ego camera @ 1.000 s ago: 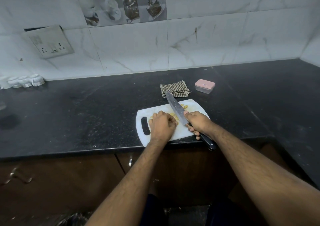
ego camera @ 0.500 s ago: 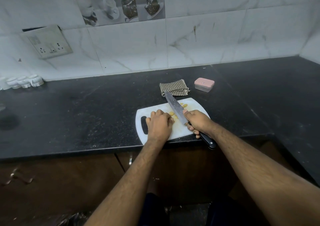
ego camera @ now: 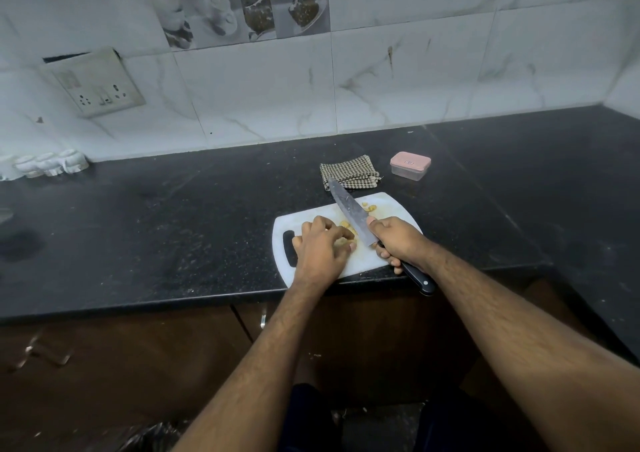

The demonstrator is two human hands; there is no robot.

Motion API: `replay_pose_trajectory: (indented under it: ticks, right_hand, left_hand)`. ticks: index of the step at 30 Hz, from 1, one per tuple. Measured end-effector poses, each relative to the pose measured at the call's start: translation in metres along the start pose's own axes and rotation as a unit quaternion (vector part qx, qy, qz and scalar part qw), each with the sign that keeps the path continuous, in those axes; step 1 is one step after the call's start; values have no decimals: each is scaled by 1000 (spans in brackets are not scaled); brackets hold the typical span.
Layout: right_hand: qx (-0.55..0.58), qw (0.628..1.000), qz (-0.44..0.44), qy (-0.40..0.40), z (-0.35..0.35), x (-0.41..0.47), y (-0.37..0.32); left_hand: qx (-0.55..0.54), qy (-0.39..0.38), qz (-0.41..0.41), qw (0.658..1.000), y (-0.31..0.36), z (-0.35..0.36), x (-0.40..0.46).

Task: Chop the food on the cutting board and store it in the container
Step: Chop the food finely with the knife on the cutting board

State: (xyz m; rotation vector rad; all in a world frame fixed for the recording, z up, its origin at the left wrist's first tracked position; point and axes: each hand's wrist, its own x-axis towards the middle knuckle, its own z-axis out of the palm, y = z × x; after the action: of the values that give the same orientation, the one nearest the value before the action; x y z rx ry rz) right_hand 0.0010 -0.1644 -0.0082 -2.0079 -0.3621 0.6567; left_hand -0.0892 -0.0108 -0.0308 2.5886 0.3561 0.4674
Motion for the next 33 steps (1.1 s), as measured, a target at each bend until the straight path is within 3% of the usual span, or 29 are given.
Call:
replay_pose_trajectory:
  ticks: [10, 18, 22, 27, 33]
  right_hand:
    - [-12, 1000, 3, 1, -1, 1, 1]
    - [-31, 999, -21, 14, 4, -5, 1]
    - [-130, 990, -50, 36, 9, -10, -3]
    - [-305, 949, -50, 56, 17, -17, -16]
    - [-377, 922, -58, 73, 20, -23, -22]
  left_hand:
    - [3, 15, -70, 997, -8, 1, 2]
    - [-5, 34, -81, 996, -8, 6, 1]
    - [-28, 38, -104, 993, -7, 3, 2]
    - [-33, 46, -117, 991, -5, 2, 2]
    - [-38, 55, -120, 990, -4, 2, 1]
